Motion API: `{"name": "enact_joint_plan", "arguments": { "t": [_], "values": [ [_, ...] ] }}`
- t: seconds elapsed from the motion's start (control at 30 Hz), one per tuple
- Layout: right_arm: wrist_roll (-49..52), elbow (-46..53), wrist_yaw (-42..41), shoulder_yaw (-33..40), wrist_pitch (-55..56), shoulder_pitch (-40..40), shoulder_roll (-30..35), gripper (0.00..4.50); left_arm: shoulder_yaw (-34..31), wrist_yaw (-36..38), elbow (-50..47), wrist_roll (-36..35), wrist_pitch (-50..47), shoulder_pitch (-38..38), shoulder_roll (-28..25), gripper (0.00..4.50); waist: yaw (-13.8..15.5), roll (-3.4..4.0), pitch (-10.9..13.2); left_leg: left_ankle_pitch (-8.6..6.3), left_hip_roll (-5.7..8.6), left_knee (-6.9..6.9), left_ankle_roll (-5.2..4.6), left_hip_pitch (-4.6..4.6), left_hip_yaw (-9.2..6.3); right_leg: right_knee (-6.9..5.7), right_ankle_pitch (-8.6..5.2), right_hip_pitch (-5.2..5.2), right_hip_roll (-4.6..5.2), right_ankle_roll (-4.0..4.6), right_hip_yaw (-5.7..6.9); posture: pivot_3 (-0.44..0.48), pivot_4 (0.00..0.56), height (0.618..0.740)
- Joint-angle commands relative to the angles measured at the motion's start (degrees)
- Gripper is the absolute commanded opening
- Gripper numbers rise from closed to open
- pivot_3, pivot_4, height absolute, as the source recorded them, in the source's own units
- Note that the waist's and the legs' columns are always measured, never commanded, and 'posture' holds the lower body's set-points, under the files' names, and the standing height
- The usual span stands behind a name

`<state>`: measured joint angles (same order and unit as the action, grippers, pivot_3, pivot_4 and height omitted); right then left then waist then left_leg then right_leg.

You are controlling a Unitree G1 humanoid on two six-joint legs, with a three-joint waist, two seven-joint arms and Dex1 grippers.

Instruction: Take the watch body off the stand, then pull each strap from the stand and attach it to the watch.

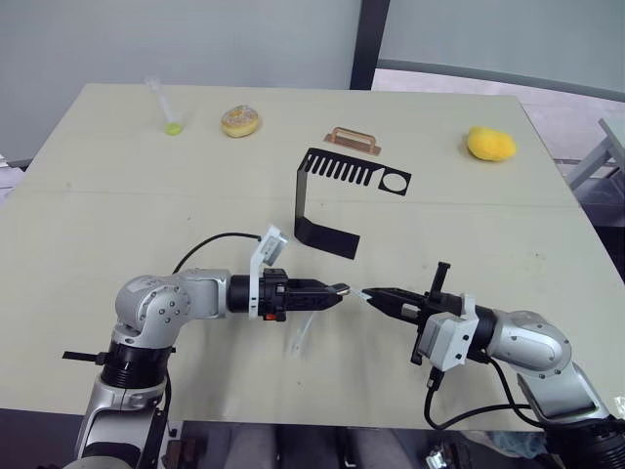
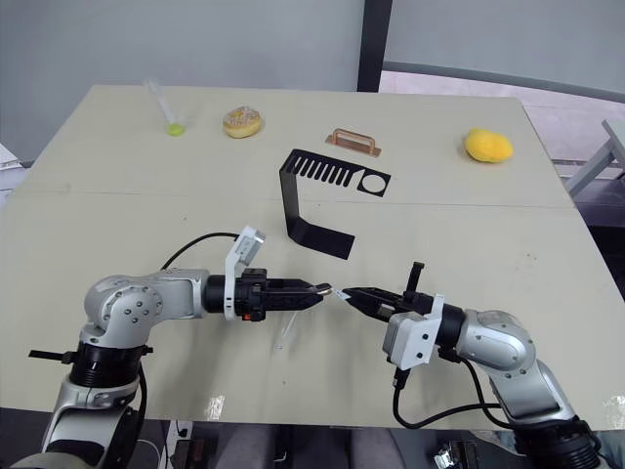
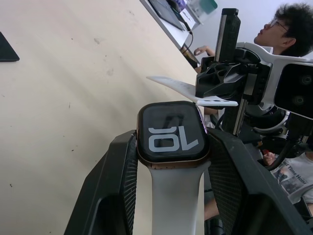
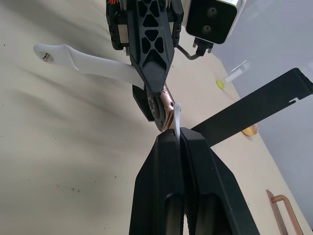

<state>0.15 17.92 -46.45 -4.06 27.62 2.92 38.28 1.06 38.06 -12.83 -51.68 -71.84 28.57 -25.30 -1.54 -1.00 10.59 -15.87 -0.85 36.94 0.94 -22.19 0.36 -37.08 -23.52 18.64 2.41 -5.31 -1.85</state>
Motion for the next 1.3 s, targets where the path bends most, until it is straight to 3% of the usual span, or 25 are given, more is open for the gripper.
{"name": "enact_joint_plan", "arguments": {
  "t": [0.03, 1.3],
  "values": [
    [0.7, 1.5, 1.2, 0.6, 0.9, -0.2, 0.1, 0.0, -0.7, 0.0, -2.0, -1.4, -0.1, 0.1, 0.4, 1.57, 0.0, 0.0, 0.0, 0.0, 0.0, 0.0, 0.0, 0.0, 0.0, 0.0, 0.0, 0.0, 0.0, 0.0, 0.0, 0.0, 0.15, 0.74],
    [1.0, 1.5, 1.0, 0.8, 0.8, -0.8, 0.5, 0.0, -0.6, -0.2, -2.2, -1.6, -0.3, -0.1, 0.6, 1.57, 0.0, 0.0, 0.0, 0.0, 0.0, 0.0, 0.0, 0.0, 0.0, 0.0, 0.0, 0.0, 0.0, 0.0, 0.0, 0.0, 0.15, 0.74]
  ]
}}
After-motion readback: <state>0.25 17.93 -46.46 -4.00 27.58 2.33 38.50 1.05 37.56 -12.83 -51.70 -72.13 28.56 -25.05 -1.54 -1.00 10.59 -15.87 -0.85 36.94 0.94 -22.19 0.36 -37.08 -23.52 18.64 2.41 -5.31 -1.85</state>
